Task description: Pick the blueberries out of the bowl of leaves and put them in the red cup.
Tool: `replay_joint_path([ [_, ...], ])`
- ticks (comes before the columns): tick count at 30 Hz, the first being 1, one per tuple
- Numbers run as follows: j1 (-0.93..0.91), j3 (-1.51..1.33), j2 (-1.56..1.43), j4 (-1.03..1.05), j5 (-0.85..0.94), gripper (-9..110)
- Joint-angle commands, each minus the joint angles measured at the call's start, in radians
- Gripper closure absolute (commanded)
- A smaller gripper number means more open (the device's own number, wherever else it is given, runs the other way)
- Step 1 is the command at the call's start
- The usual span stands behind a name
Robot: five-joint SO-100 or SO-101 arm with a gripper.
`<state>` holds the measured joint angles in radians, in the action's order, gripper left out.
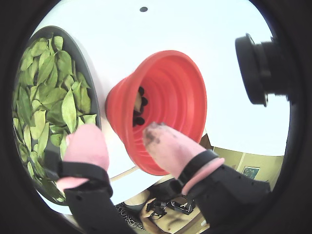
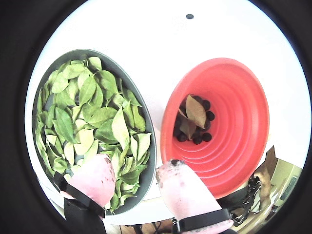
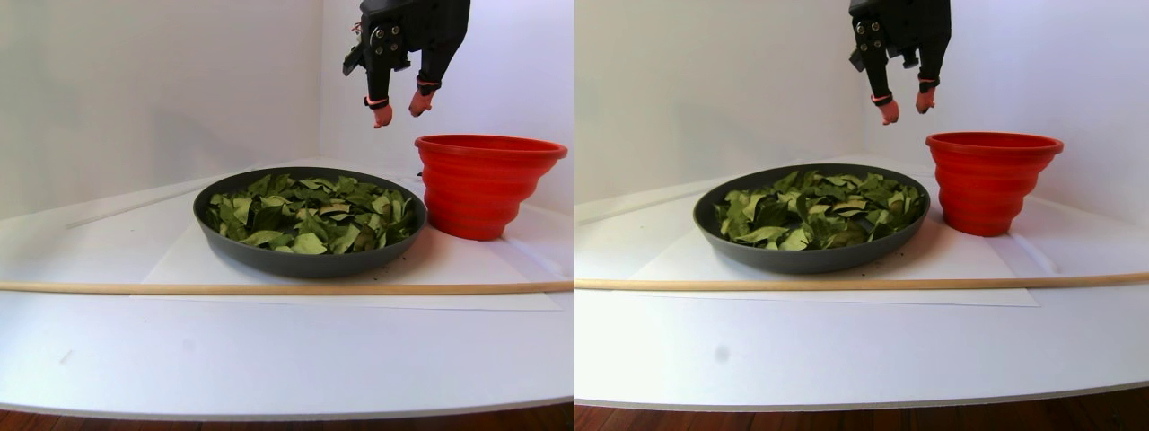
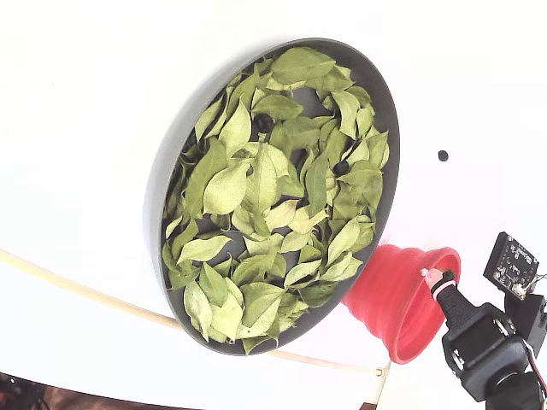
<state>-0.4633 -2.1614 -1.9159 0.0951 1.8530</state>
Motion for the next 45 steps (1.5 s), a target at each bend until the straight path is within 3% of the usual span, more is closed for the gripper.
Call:
replay_joint_path([
  [1,0.009,0.002,-0.077,0.011,-0.011,85],
  [45,0.123,-0.121,0.044,0.04,-0.054,86],
])
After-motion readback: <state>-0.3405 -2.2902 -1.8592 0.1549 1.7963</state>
